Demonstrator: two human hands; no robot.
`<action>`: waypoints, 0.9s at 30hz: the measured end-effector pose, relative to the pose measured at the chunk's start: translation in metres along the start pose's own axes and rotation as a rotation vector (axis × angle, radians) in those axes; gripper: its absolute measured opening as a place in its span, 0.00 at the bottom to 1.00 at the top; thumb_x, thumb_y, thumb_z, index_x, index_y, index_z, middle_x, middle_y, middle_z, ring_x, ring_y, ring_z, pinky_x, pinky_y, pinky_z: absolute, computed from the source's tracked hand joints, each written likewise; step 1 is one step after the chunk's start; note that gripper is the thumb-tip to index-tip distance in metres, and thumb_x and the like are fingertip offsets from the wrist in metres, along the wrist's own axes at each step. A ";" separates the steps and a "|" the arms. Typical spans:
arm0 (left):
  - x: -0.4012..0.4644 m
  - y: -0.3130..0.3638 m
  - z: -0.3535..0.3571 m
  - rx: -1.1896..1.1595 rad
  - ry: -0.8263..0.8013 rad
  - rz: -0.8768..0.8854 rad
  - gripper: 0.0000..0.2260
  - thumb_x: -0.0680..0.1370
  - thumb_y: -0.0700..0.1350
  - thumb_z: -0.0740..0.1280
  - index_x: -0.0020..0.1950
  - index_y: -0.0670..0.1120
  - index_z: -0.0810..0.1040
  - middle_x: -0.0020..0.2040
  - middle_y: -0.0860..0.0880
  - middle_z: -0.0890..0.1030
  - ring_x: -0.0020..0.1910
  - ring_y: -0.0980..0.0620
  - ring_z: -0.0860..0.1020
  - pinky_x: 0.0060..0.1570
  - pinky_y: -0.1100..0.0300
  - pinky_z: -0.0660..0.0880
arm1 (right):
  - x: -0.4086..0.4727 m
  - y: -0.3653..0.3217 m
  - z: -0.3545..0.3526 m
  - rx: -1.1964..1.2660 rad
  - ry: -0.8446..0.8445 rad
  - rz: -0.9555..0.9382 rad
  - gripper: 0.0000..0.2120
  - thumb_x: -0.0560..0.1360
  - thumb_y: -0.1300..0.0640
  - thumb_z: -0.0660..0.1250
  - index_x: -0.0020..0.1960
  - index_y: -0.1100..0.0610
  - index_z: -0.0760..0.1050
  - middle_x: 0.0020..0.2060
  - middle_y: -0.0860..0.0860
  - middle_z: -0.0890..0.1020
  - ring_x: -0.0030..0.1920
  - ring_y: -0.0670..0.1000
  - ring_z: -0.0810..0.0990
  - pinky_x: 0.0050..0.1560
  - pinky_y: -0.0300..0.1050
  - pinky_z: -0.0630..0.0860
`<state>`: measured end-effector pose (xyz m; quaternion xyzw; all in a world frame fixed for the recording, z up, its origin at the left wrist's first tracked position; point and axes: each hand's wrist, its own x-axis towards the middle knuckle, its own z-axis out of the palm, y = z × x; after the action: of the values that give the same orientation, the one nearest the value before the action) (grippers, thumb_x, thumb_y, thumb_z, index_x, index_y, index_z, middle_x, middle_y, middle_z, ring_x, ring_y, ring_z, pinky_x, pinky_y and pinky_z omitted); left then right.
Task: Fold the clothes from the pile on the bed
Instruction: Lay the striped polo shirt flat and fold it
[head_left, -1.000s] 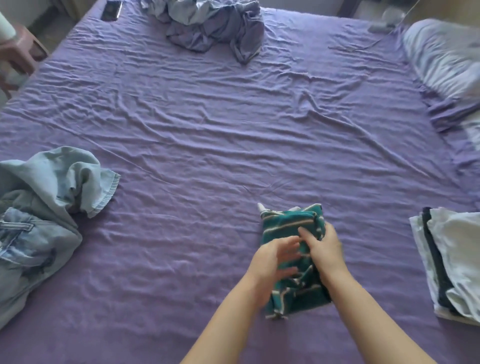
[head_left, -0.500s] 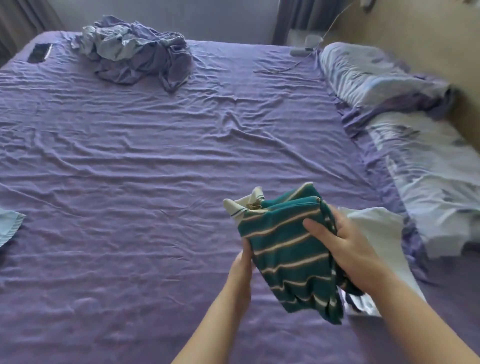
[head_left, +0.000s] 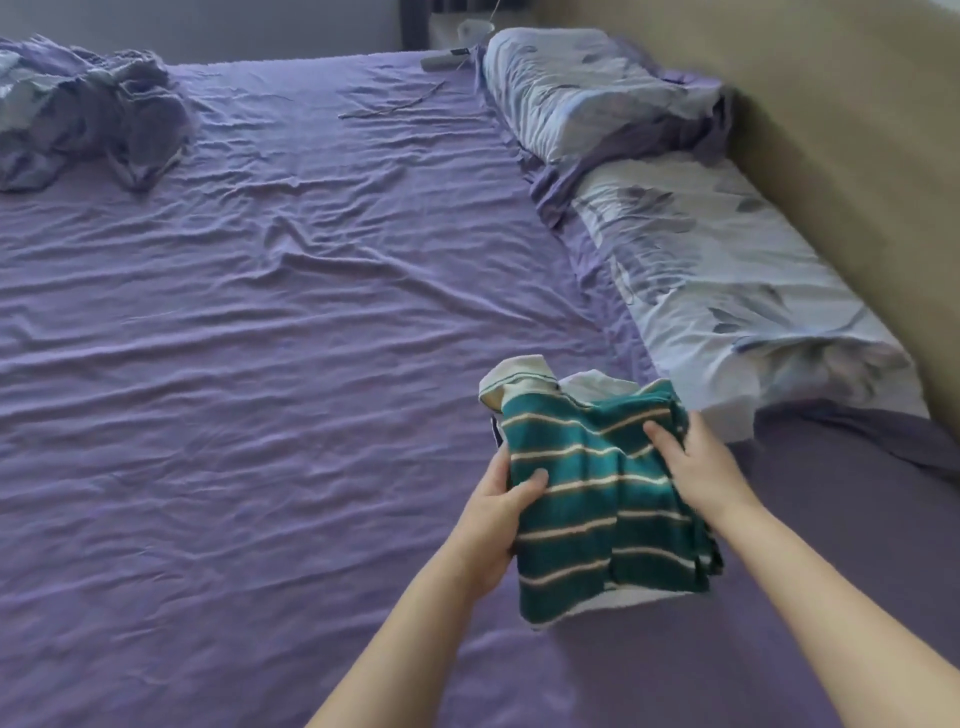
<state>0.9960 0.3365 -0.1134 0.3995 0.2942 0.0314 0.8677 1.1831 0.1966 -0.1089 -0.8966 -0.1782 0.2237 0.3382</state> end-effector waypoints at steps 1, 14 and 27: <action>0.003 -0.003 0.004 0.013 0.007 0.009 0.18 0.79 0.40 0.64 0.65 0.58 0.71 0.57 0.49 0.82 0.55 0.48 0.81 0.49 0.53 0.79 | 0.004 0.006 -0.001 0.030 0.008 0.012 0.20 0.78 0.45 0.60 0.63 0.57 0.68 0.58 0.56 0.78 0.56 0.54 0.74 0.50 0.44 0.65; 0.026 -0.038 0.001 0.730 0.164 0.150 0.45 0.74 0.36 0.70 0.73 0.68 0.43 0.68 0.57 0.71 0.63 0.58 0.73 0.62 0.59 0.72 | 0.001 0.063 0.029 0.010 0.094 0.040 0.31 0.78 0.61 0.62 0.76 0.53 0.52 0.65 0.61 0.73 0.62 0.61 0.73 0.52 0.47 0.67; 0.049 -0.051 0.014 2.104 0.069 0.404 0.34 0.75 0.69 0.40 0.77 0.54 0.44 0.77 0.47 0.38 0.72 0.47 0.28 0.69 0.42 0.28 | -0.035 0.055 0.048 -0.436 0.253 0.086 0.18 0.72 0.48 0.69 0.53 0.61 0.73 0.49 0.58 0.79 0.52 0.61 0.77 0.49 0.53 0.69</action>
<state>1.0347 0.3068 -0.1670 0.9868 0.1261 -0.0838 0.0573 1.1385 0.1668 -0.1687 -0.9759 -0.1404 0.0802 0.1465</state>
